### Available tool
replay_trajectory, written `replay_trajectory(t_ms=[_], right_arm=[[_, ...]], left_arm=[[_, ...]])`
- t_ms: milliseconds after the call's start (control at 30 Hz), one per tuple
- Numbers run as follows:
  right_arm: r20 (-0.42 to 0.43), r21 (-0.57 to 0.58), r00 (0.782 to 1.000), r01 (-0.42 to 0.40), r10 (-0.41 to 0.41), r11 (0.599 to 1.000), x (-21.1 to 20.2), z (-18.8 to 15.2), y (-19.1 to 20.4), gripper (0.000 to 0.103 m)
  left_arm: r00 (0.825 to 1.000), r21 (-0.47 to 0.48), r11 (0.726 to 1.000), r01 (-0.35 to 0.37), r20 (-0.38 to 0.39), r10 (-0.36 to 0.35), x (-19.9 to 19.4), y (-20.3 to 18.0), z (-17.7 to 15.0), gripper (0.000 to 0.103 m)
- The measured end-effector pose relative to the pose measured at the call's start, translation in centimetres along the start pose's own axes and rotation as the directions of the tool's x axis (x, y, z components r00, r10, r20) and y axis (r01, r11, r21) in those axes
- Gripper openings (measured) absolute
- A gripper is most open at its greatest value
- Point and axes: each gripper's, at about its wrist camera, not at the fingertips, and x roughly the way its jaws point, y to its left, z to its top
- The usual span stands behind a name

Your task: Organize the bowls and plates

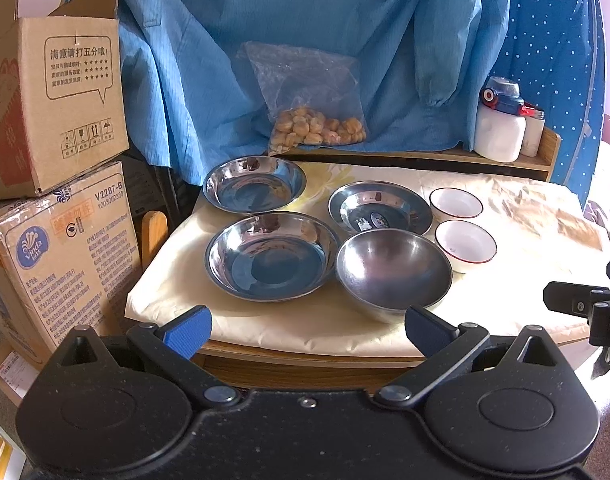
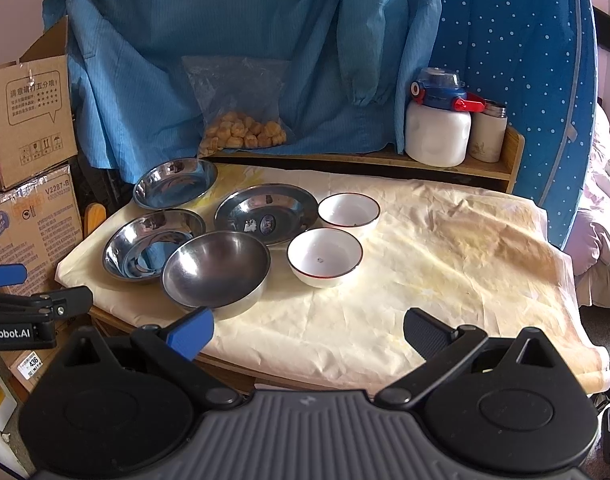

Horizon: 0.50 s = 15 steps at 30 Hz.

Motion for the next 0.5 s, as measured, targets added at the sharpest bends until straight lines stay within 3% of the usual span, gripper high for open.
replay_trajectory(t_ms=[500], right_arm=[[-0.009,-0.003,1.0,-0.001,0.001,1.0,0.6,0.33,0.32,0.103]], left_arm=[[1.0,-0.003,1.0,0.003,-0.013,-0.003,0.88,0.55,0.12,0.102]])
